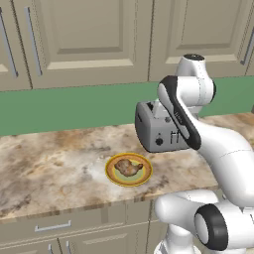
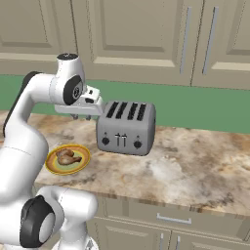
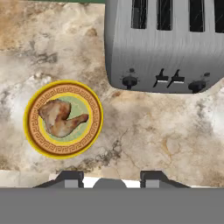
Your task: Place the chicken drumstick on the counter behind the older chicken drumstick on the same shelf of the fridge to maintain FIFO order. Close the fridge door when finished.
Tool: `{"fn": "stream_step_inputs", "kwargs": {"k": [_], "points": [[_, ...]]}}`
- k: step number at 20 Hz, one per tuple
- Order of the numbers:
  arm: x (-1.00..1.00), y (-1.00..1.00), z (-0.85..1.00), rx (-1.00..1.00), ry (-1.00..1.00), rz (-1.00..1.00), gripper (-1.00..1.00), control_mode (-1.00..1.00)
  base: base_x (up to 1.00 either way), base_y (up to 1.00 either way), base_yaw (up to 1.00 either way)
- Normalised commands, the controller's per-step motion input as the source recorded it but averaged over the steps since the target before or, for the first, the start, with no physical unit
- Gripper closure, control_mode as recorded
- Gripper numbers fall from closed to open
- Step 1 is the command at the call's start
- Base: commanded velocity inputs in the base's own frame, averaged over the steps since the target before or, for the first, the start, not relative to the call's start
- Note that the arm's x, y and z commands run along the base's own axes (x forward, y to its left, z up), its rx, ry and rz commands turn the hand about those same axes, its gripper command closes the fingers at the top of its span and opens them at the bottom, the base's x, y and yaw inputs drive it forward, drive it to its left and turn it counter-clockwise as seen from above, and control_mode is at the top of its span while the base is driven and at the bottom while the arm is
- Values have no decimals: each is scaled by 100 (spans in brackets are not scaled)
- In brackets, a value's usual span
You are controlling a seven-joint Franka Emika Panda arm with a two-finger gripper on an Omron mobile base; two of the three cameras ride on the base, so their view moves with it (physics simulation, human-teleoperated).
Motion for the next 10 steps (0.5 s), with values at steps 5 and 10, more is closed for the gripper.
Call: {"fn": "stream_step_inputs", "kwargs": {"k": [5,10], "points": [[0,1,-22,-7,1,0,-100,-100,0,0,0],[0,48,-74,-20,11,0,-100,-100,0,0,0]]}}
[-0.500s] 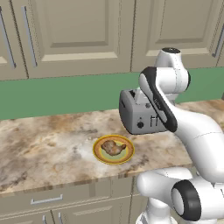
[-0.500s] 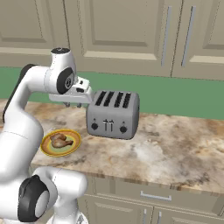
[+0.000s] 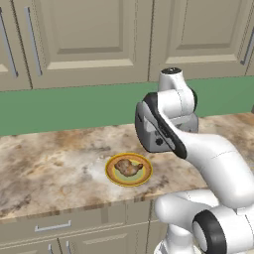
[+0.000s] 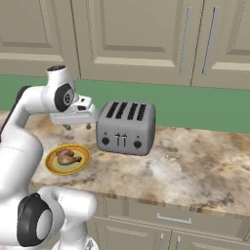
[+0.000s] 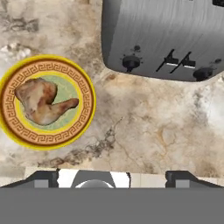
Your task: Place the chicken drumstick on the counter behind the older chicken drumstick on the same shelf of the fridge to maintain FIFO order. Close the fridge door when finished.
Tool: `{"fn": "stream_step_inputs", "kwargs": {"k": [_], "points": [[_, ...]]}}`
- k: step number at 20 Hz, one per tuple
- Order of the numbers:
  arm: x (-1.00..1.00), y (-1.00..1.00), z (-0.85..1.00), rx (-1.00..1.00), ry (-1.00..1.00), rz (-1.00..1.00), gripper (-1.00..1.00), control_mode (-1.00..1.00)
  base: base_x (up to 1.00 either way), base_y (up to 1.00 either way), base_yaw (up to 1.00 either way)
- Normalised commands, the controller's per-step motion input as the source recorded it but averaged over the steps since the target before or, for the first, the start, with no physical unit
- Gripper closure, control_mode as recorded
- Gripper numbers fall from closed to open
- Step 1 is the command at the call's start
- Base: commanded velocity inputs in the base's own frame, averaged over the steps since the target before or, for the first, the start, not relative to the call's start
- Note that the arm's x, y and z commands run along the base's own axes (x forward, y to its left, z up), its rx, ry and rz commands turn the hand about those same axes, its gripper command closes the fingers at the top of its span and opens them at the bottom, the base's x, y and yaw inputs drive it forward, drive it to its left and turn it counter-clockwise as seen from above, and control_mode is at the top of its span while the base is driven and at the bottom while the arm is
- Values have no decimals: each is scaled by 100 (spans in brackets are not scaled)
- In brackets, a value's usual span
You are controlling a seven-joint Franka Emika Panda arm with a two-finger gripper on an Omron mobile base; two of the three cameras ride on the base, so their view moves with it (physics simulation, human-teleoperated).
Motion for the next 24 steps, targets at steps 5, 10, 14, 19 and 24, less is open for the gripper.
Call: {"fn": "stream_step_inputs", "kwargs": {"k": [5,10,14,19,24], "points": [[0,20,-58,-11,4,1,-100,-100,0,0,0],[7,21,-20,0,0,24,-100,-100,0,0,0],[7,8,-5,-4,0,47,-100,-100,0,0,0],[-6,7,-25,-11,5,57,-100,-100,0,0,0],[-17,26,-47,-8,7,66,-100,-100,0,0,0]]}}
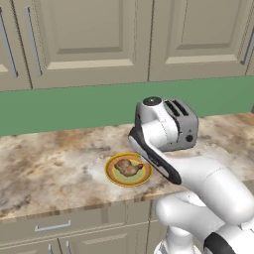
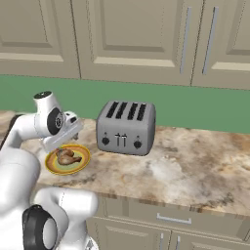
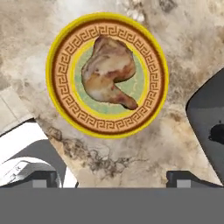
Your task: Place the chicken drumstick on the counter behind the older chicken drumstick on the same shelf of the fridge to maintain FIFO order. Close the fridge door when finished.
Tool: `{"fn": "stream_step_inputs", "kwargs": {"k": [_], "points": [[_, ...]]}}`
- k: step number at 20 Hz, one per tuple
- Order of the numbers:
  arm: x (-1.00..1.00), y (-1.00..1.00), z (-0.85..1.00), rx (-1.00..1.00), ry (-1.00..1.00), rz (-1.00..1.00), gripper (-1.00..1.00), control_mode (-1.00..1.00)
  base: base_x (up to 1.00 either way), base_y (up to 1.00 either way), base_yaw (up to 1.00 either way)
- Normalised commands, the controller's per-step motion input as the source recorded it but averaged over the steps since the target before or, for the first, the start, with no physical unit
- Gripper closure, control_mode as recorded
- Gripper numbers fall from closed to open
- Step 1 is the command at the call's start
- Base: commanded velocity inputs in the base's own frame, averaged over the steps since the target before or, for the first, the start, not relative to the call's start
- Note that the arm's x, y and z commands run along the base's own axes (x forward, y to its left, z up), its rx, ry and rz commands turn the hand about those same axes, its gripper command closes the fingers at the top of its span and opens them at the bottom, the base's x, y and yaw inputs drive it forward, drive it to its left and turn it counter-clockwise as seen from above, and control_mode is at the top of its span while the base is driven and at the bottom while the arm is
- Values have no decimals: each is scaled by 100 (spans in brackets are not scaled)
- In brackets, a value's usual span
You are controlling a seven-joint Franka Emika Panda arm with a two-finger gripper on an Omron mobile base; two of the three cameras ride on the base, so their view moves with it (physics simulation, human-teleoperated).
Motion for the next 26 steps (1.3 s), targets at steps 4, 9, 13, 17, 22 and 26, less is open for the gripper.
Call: {"fn": "stream_step_inputs", "kwargs": {"k": [4,9,13,17,22,26], "points": [[-5,4,-68,-1,10,72,-100,-100,0,0,0],[4,0,-73,0,9,65,-100,-100,0,0,0],[21,0,-43,0,0,22,-100,-100,0,0,0],[32,0,-30,0,5,9,-100,-100,0,0,0],[32,0,-7,0,5,7,-100,-100,0,0,0],[24,0,0,2,0,9,-100,-100,0,0,0]]}}
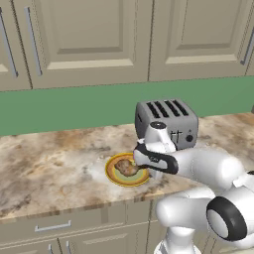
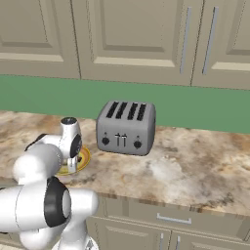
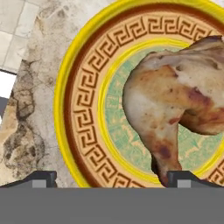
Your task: Place the chicken drumstick on the counter behind the older chicken drumstick on the same shelf of the fridge to maintain FIFO order. Close the fridge door when finished.
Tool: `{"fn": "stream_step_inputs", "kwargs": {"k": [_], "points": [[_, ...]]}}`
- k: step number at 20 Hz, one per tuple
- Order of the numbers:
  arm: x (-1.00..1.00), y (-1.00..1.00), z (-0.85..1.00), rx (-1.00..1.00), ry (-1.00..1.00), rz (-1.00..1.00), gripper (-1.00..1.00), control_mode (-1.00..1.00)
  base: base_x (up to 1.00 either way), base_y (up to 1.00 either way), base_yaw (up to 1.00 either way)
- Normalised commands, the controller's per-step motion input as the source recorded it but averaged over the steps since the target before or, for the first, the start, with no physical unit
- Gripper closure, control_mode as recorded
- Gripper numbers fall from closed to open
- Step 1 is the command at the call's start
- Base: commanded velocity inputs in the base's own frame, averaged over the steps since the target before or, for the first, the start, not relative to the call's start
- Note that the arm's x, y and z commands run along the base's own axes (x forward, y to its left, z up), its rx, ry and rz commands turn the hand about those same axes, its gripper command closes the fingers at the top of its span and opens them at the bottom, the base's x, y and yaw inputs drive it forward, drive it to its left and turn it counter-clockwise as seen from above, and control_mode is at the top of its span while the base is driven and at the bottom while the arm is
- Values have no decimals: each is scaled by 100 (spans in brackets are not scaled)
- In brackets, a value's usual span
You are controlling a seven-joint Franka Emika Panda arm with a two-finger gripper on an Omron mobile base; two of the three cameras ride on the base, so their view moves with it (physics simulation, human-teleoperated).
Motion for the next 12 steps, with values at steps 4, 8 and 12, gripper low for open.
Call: {"fn": "stream_step_inputs", "kwargs": {"k": [4,8,12], "points": [[33,0,0,3,0,10,-100,-100,0,0,0],[12,2,-1,5,0,12,-100,-100,0,0,0],[12,7,-8,4,0,10,-100,-100,0,0,0]]}}
